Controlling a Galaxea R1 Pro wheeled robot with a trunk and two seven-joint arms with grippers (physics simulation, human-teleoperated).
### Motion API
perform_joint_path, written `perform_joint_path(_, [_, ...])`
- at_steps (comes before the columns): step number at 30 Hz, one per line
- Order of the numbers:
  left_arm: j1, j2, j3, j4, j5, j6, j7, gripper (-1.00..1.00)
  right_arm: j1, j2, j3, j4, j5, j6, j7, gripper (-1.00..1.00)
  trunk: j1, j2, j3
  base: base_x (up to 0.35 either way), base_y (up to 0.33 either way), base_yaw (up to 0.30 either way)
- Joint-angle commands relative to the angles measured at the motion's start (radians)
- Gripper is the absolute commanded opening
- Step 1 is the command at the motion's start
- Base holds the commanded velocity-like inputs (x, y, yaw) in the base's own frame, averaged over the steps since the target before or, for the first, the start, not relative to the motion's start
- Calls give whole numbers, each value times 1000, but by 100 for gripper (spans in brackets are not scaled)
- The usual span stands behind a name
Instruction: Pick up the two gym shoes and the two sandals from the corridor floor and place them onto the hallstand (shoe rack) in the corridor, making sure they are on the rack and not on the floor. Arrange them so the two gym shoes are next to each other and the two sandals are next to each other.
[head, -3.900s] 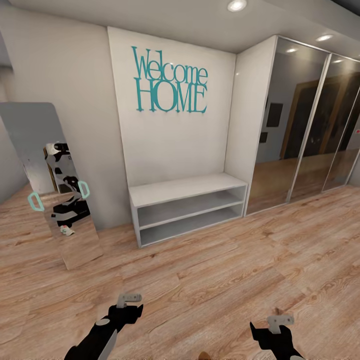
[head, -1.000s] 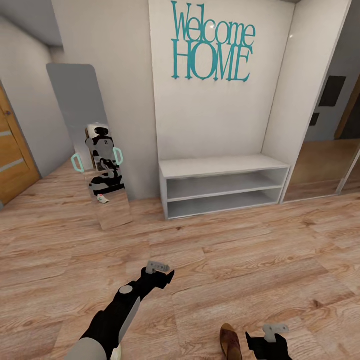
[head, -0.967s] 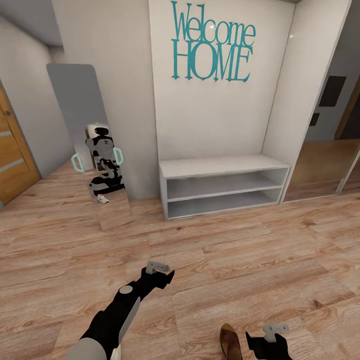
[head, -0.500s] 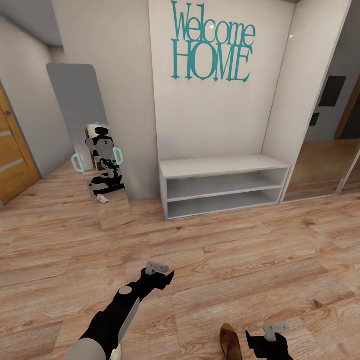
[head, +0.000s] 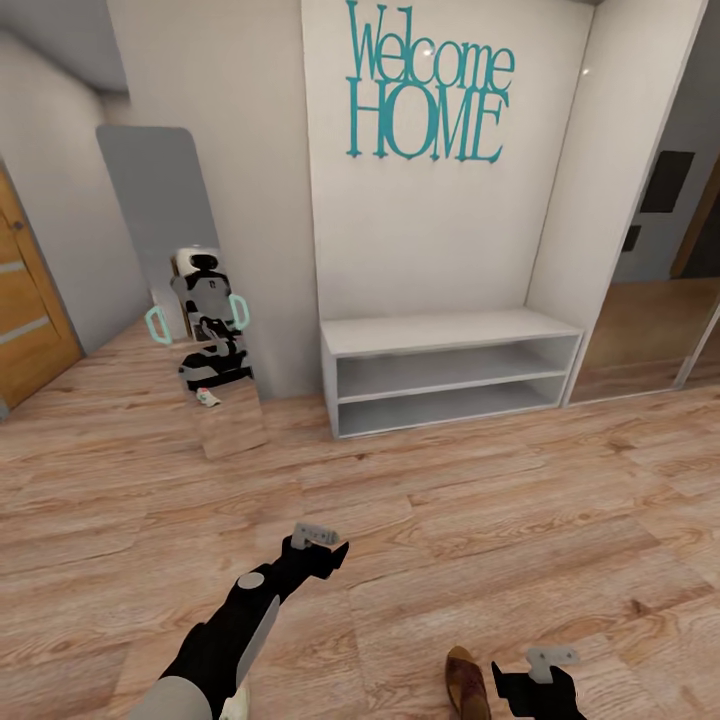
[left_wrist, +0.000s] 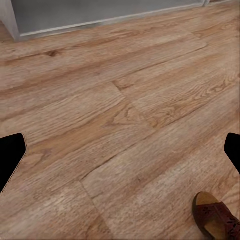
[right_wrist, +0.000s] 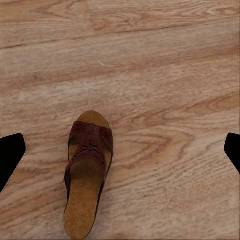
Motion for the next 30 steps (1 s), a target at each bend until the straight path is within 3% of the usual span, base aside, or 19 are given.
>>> perform_joint_path(1, [0, 0, 1, -3, 0, 6, -3, 100, 0, 0, 0, -1, -1, 1, 0, 100, 0, 0, -1, 0, 209, 0])
perform_joint_path(10, [0, 0, 1, -8, 0, 6, -3, 100, 0, 0, 0, 0, -1, 2, 0, 100, 0, 0, -1, 0, 211, 0])
perform_joint_path(30, [0, -1, 0, -9, 0, 6, -2, 100, 0, 0, -1, -2, -1, 2, -1, 100, 0, 0, -1, 0, 52, 0])
